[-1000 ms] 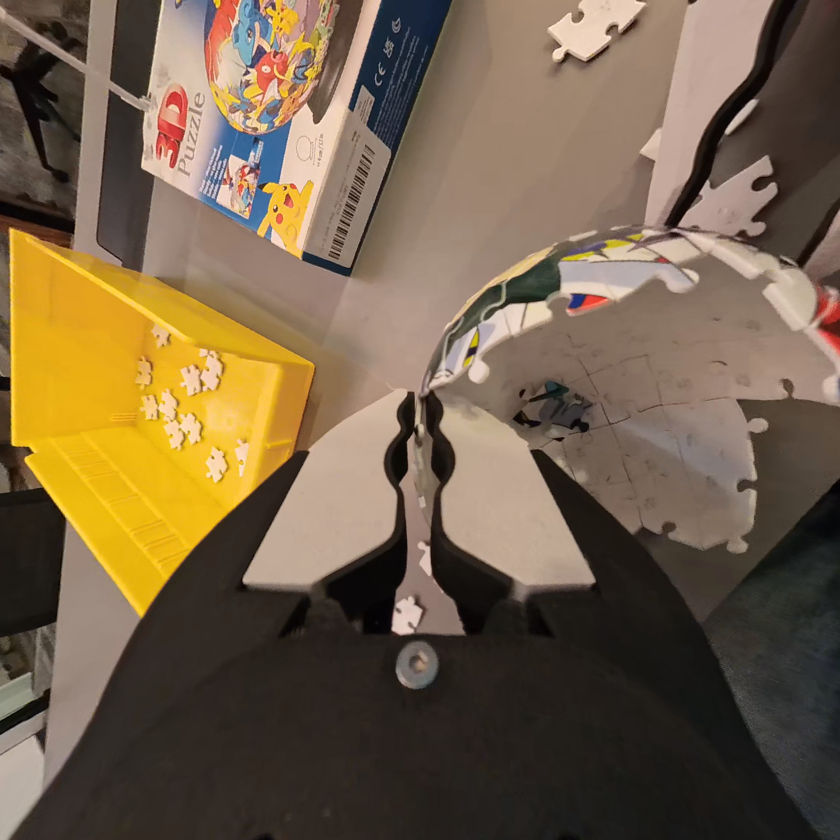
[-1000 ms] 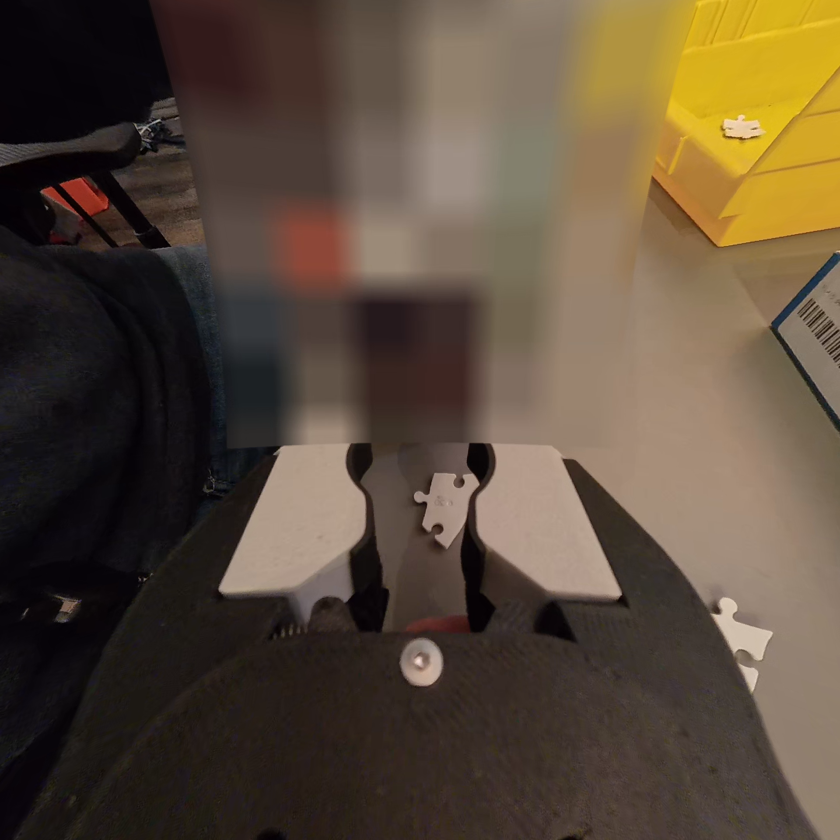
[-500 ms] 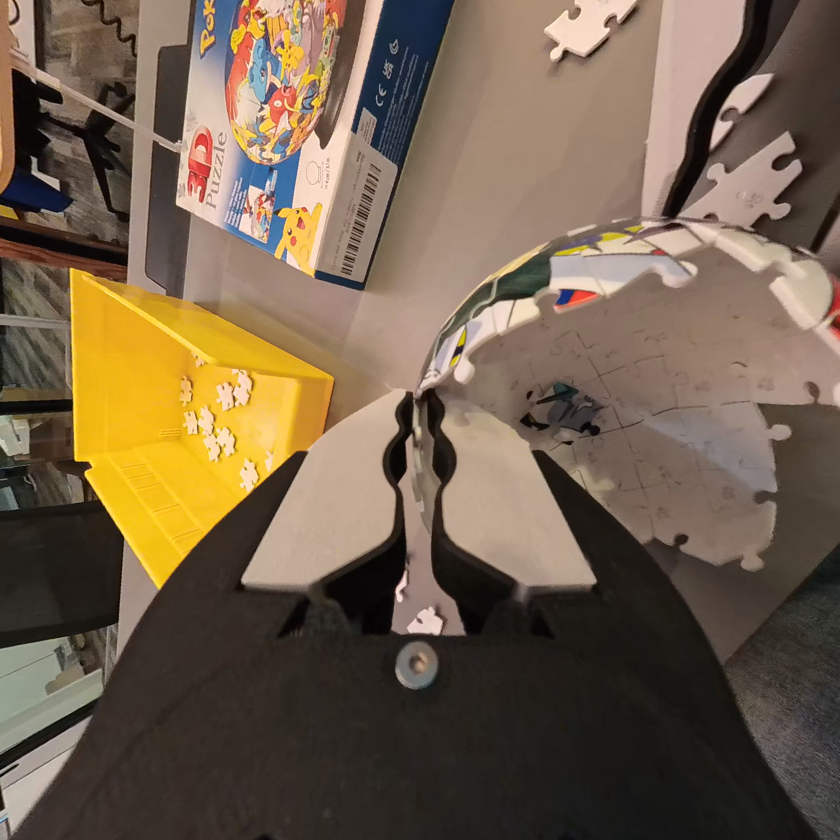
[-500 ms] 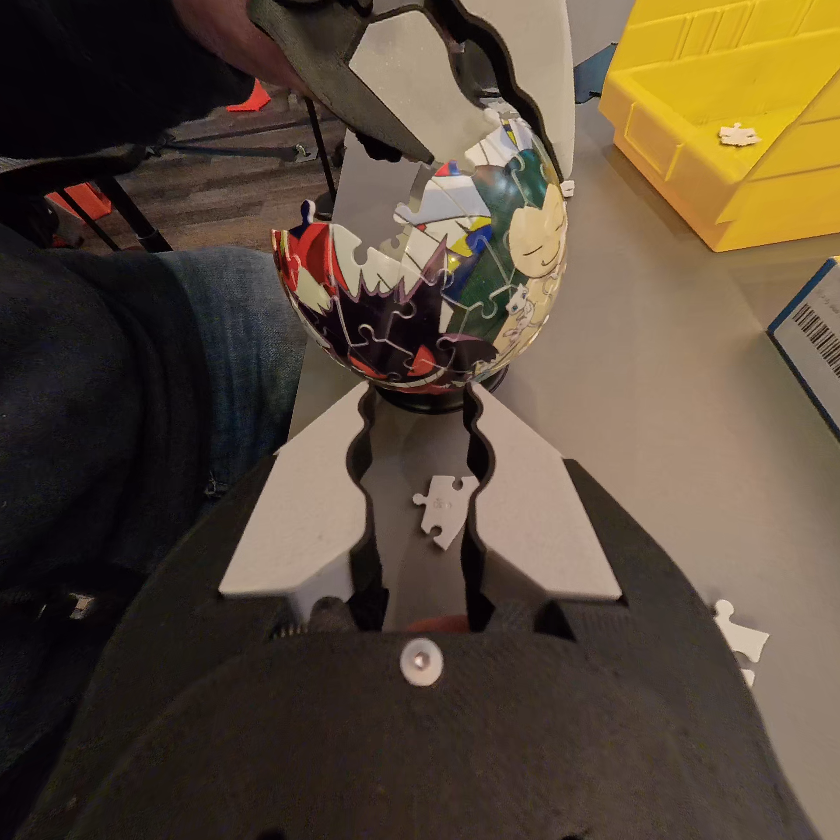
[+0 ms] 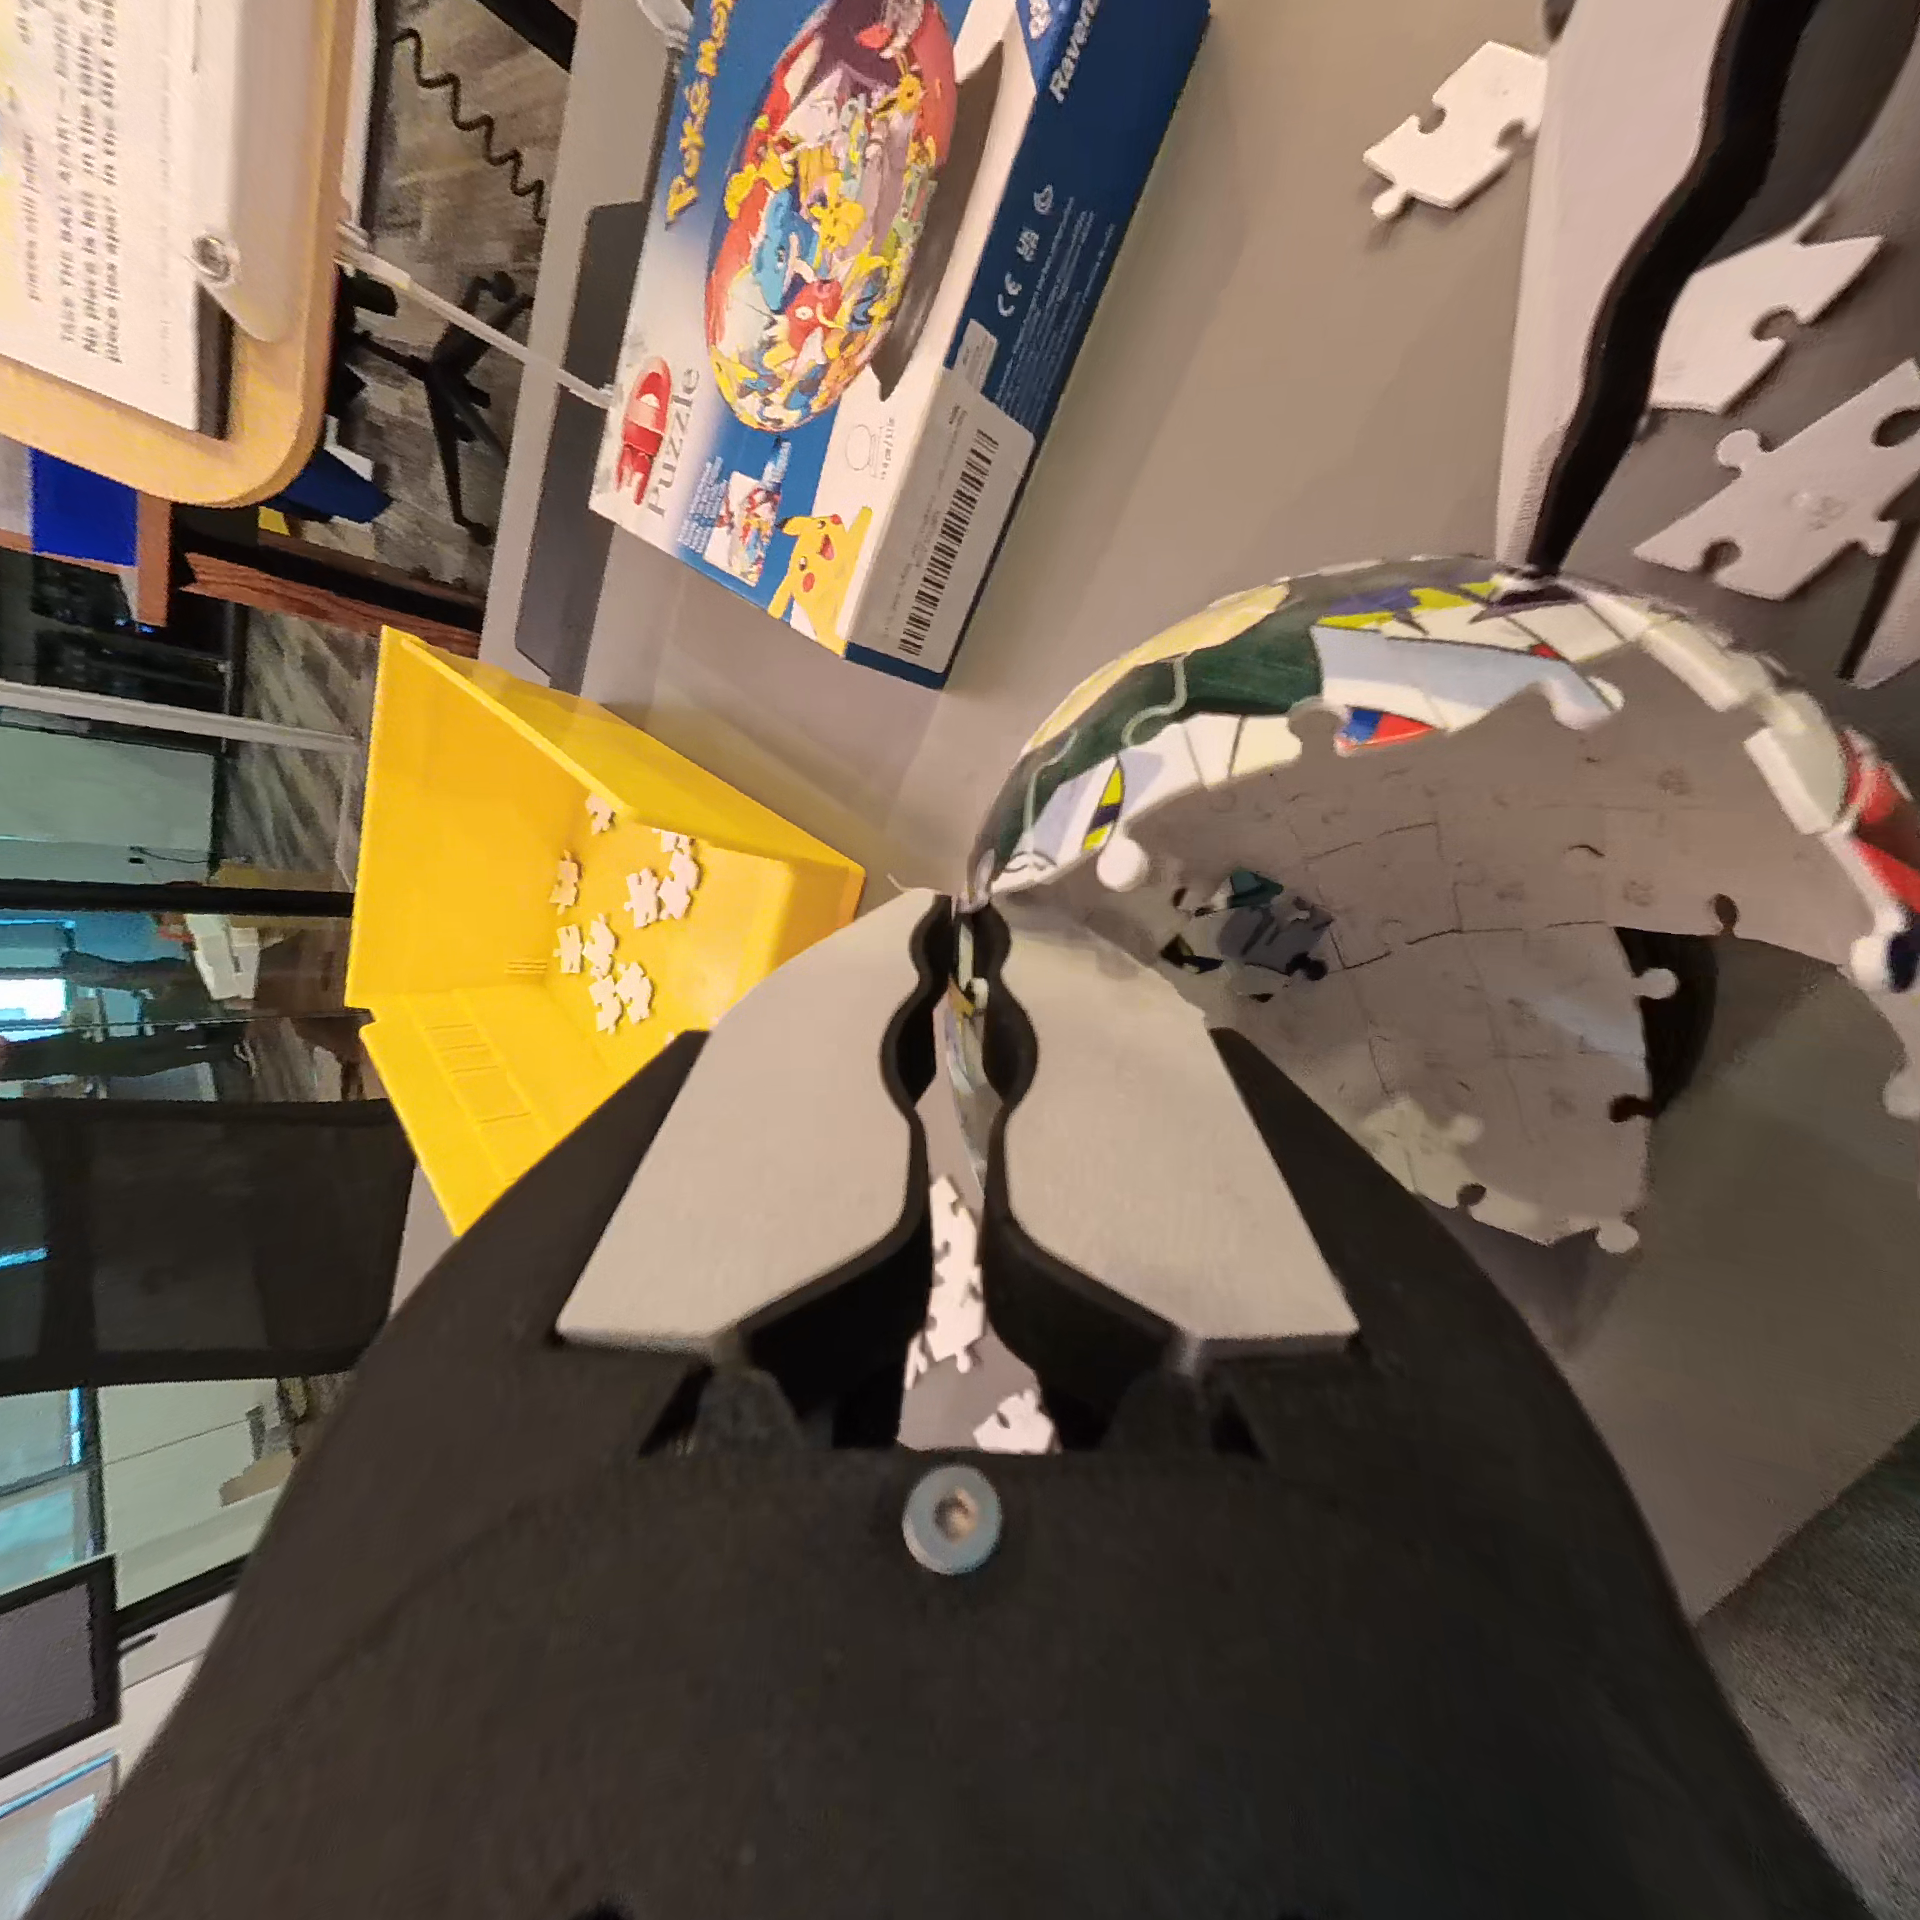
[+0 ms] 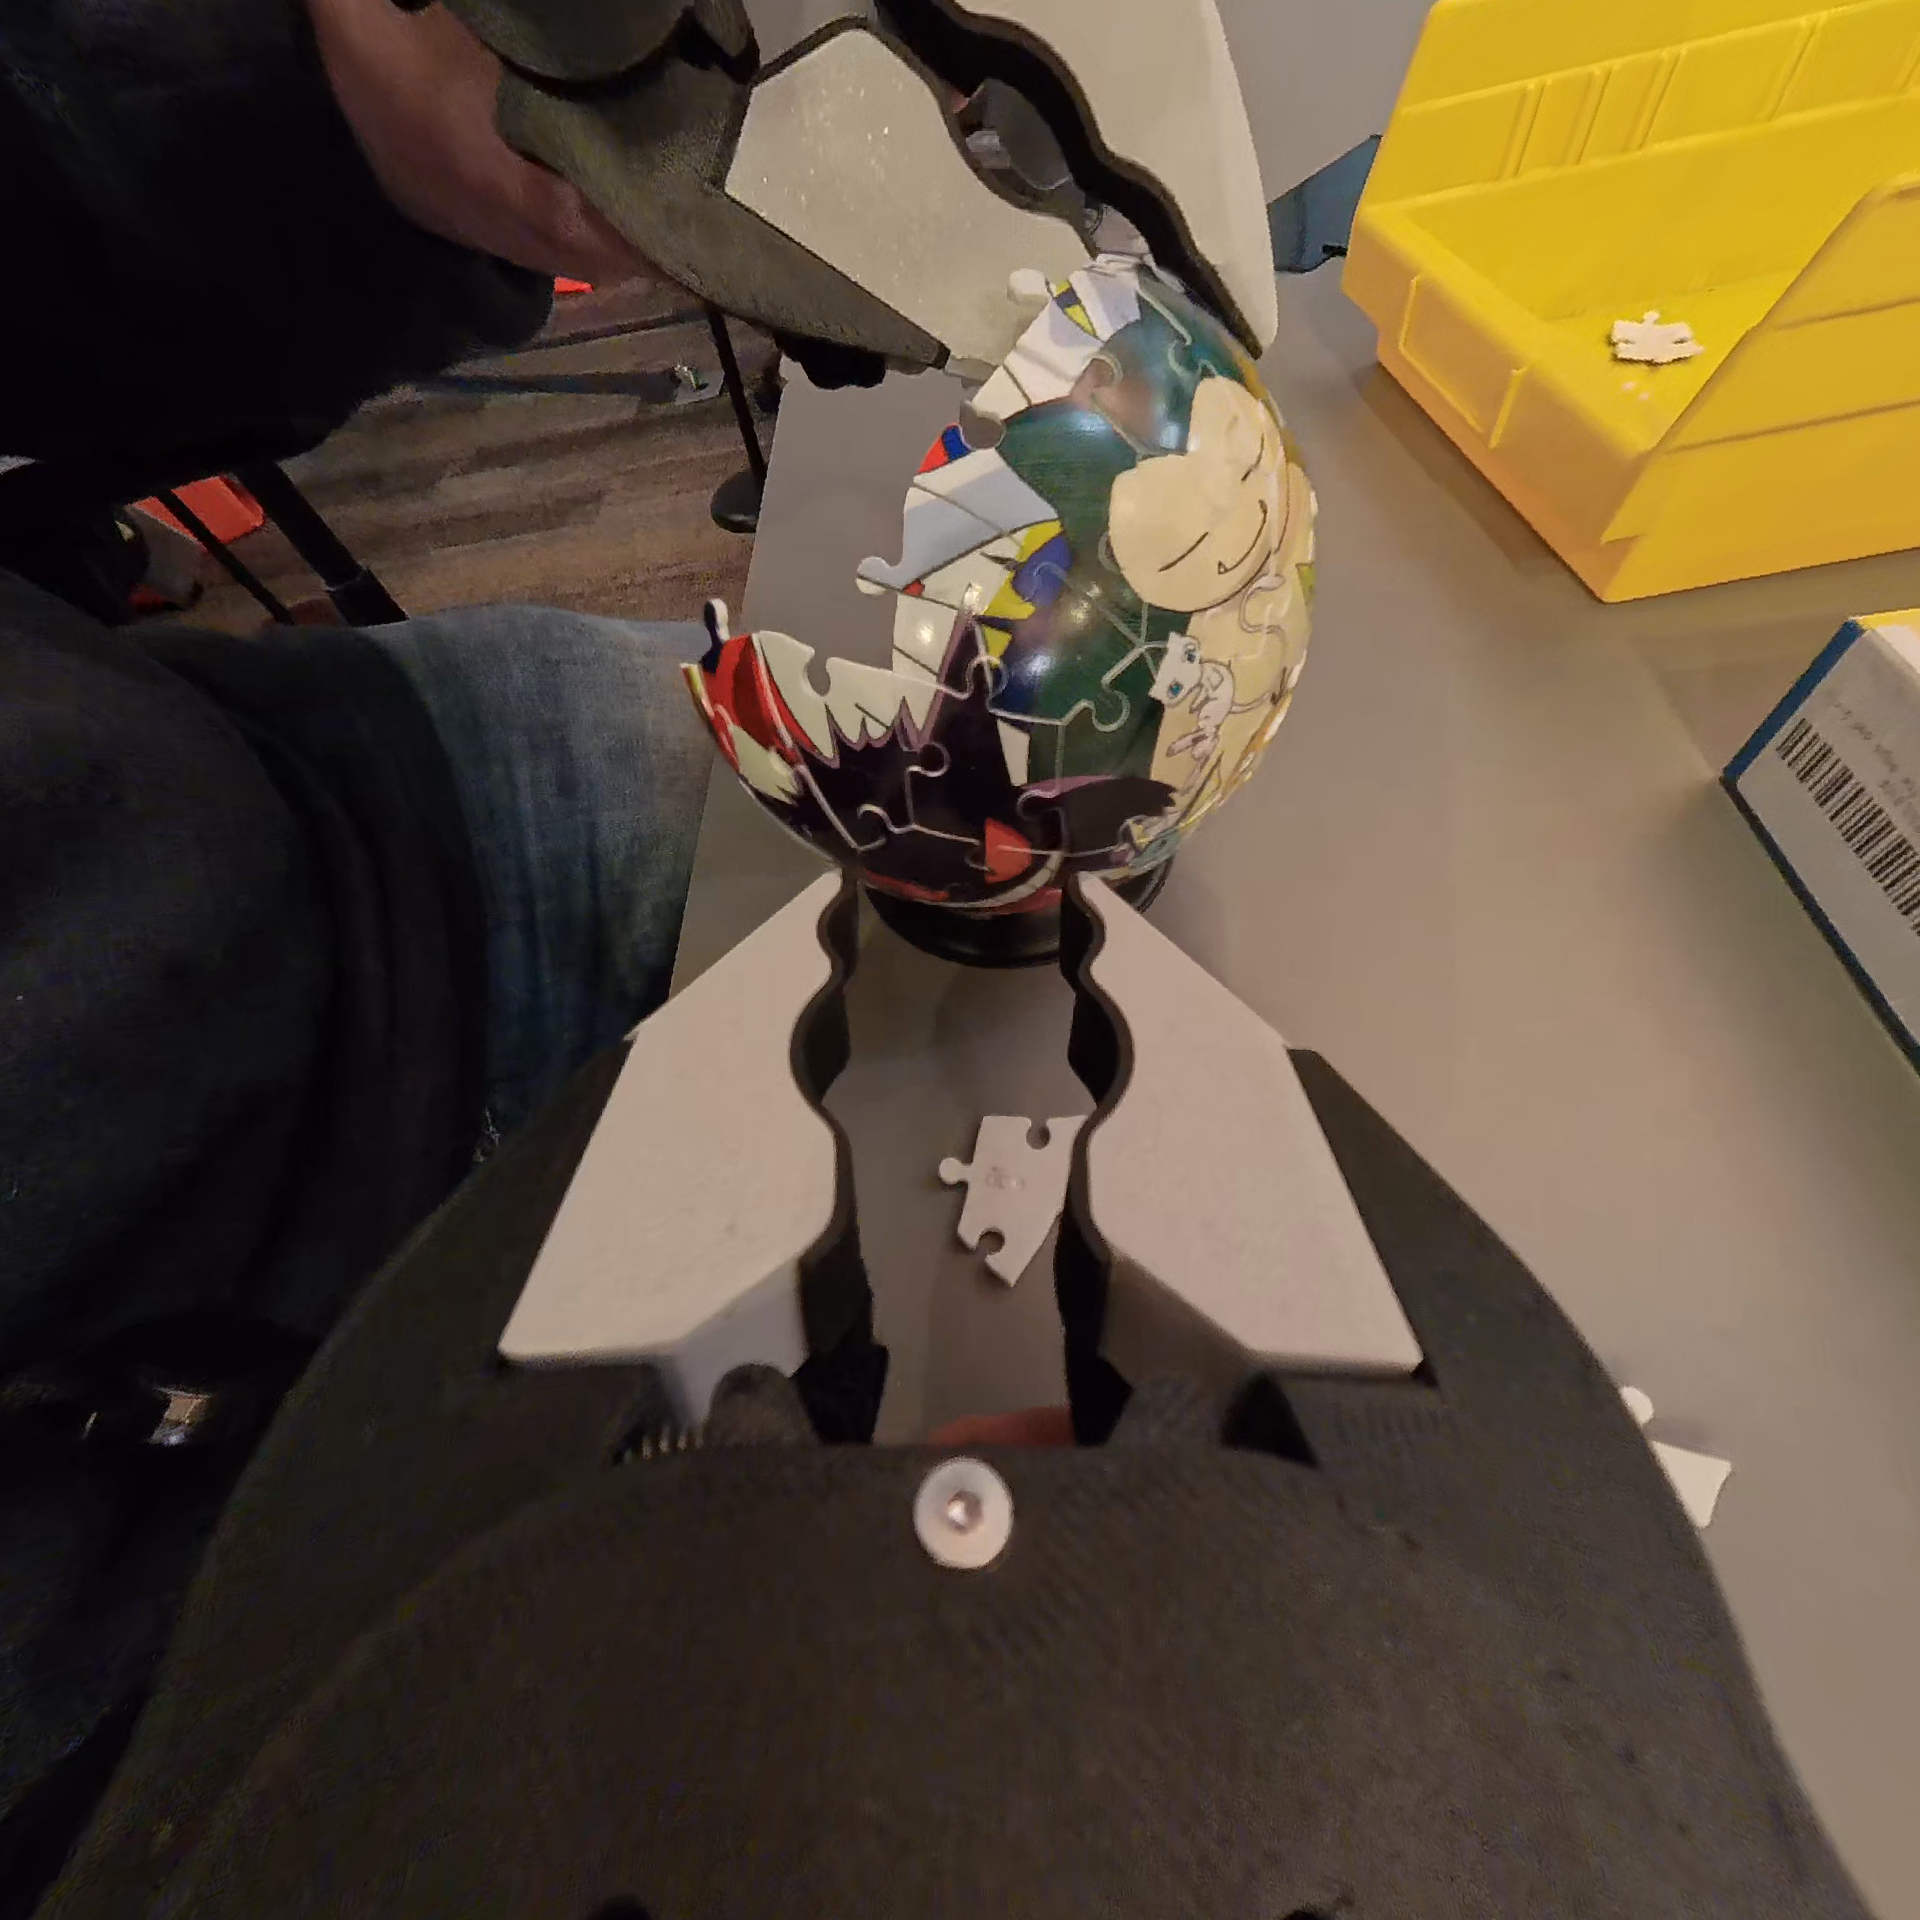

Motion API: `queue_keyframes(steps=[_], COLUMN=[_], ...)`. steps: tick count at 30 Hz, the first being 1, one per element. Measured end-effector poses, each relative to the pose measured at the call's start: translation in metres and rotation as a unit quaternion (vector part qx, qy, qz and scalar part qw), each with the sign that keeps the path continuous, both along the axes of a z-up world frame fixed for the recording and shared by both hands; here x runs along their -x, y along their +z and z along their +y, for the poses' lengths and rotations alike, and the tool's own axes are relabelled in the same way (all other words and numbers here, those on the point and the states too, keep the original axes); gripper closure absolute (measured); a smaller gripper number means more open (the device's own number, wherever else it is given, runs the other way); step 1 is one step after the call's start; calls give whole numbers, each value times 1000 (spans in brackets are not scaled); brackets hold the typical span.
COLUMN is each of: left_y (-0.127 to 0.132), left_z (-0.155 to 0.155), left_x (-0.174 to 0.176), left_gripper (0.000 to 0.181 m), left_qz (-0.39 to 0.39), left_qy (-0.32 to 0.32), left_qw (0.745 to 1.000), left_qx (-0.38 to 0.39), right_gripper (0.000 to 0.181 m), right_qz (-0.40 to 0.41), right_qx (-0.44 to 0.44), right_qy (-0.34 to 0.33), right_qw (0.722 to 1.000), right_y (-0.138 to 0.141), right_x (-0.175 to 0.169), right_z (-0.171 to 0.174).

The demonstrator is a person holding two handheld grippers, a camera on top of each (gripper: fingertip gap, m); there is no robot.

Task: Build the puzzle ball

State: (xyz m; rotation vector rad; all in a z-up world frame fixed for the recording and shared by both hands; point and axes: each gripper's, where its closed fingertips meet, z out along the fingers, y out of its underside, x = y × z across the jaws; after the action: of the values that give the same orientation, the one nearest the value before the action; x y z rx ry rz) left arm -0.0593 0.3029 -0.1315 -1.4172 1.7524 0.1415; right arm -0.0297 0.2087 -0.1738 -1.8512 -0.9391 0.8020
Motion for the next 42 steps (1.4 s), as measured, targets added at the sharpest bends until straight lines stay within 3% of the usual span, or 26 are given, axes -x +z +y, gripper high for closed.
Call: queue_keyframes(steps=[11,17,23,30,42], left_y=[25,51,87,110,158], left_z=[17,31,45,61,69], left_x=[-8,-21,-39,-52,-65], left_gripper=[178,178,178,178,178], left_qz=[-81,-172,-286,-426,-550], left_qy=[30,46,48,58,13], left_qw=[994,978,947,898,830], left_qx=[-63,-105,-135,-93,-92], right_gripper=[143,142,143,143,144], right_qz=[20,26,46,43,35], right_qx=[38,70,80,79,70], right_qy=[-32,-60,-80,-98,-111], right_qw=[999,995,992,991,991], right_y=[0,-6,5,14,22], right_x=[-13,-24,-32,-41,-45], right_z=[13,24,38,48,61])
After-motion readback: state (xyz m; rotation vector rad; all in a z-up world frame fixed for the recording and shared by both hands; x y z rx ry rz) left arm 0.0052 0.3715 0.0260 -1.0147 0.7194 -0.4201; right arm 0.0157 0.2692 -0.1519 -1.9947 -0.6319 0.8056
